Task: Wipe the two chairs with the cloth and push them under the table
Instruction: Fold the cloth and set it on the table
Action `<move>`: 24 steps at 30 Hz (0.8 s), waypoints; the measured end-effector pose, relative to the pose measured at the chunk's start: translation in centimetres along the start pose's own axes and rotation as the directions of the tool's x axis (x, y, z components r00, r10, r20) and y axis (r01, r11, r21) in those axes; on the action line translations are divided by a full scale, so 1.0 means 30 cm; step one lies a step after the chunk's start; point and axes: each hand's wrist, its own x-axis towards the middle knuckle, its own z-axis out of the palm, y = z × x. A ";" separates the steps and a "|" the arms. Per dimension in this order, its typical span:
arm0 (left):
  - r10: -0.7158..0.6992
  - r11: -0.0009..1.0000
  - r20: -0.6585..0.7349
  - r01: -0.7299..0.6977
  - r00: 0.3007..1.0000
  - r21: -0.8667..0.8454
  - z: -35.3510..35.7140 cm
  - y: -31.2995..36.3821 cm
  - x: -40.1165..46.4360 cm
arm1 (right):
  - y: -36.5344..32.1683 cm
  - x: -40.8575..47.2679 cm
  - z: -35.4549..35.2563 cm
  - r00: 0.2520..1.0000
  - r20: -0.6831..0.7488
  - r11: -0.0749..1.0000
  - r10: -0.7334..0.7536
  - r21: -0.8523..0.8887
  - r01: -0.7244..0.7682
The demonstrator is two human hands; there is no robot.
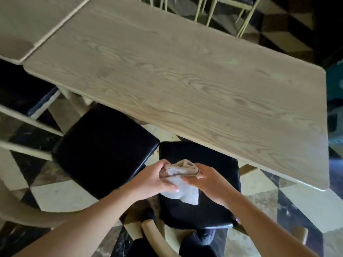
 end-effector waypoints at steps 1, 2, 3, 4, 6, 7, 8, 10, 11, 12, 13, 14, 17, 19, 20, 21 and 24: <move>0.018 1.000 -0.015 -0.017 1.000 0.024 -0.032 0.025 -0.006 | -0.031 -0.010 -0.011 1.000 -0.007 1.000 -0.031 0.001 0.031; 0.035 0.998 -0.032 -0.033 0.999 0.060 -0.057 0.047 -0.007 | -0.053 -0.018 -0.020 0.999 -0.006 0.999 -0.051 -0.016 0.051; 0.060 0.992 -0.046 -0.055 0.997 0.113 -0.077 0.068 -0.006 | -0.069 -0.024 -0.026 0.998 -0.008 0.997 -0.069 -0.045 0.069; 0.087 0.982 -0.050 -0.078 0.995 0.174 -0.099 0.093 -0.003 | -0.087 -0.028 -0.033 0.996 -0.018 0.994 -0.085 -0.076 0.083; 0.134 0.956 -0.037 -0.119 0.990 0.268 -0.128 0.131 0.005 | -0.111 -0.025 -0.041 0.994 -0.062 0.988 -0.095 -0.128 0.087; 0.149 0.945 -0.026 -0.135 0.989 0.298 -0.141 0.153 0.007 | -0.123 -0.023 -0.049 0.992 -0.084 0.985 -0.097 -0.150 0.084; 0.154 0.939 -0.016 -0.141 0.988 0.315 -0.151 0.167 0.008 | -0.131 -0.018 -0.053 0.991 -0.094 0.982 -0.094 -0.172 0.077; 0.163 0.921 -0.017 -0.146 0.986 0.362 -0.197 0.198 0.017 | -0.167 0.006 -0.065 0.990 -0.100 0.976 -0.094 -0.205 0.072; 0.169 0.910 -0.033 -0.143 0.985 0.389 -0.227 0.208 0.027 | -0.189 0.023 -0.070 0.990 -0.102 0.975 -0.094 -0.210 0.071; 0.179 0.896 -0.053 -0.141 0.982 0.422 -0.262 0.218 0.041 | -0.214 0.047 -0.077 0.990 -0.106 0.976 -0.095 -0.208 0.072; 0.186 0.884 -0.064 -0.138 0.980 0.447 -0.301 0.230 0.060 | -0.244 0.077 -0.087 0.989 -0.112 0.976 -0.098 -0.204 0.074; 0.185 0.879 -0.068 -0.134 0.980 0.458 -0.341 0.238 0.081 | -0.278 0.112 -0.098 0.989 -0.106 0.975 -0.099 -0.207 0.076; 0.177 0.873 -0.069 -0.124 0.982 0.472 -0.460 0.273 0.169 | -0.384 0.239 -0.139 0.991 -0.092 0.967 -0.094 -0.246 0.069; 0.210 0.852 -0.061 -0.152 0.976 0.502 -0.537 0.309 0.242 | -0.452 0.319 -0.175 0.986 -0.149 0.965 -0.076 -0.260 0.035; 0.248 0.831 -0.061 -0.180 0.967 0.526 -0.568 0.333 0.272 | -0.485 0.350 -0.195 0.979 -0.188 0.965 -0.072 -0.260 0.021; 0.291 0.809 -0.066 -0.208 0.955 0.550 -0.599 0.354 0.301 | -0.518 0.380 -0.215 0.970 -0.229 0.961 -0.078 -0.277 0.012; 0.441 0.734 -0.110 -0.288 0.891 0.615 -0.680 0.401 0.372 | -0.611 0.445 -0.270 0.915 -0.366 0.895 -0.171 -0.446 -0.011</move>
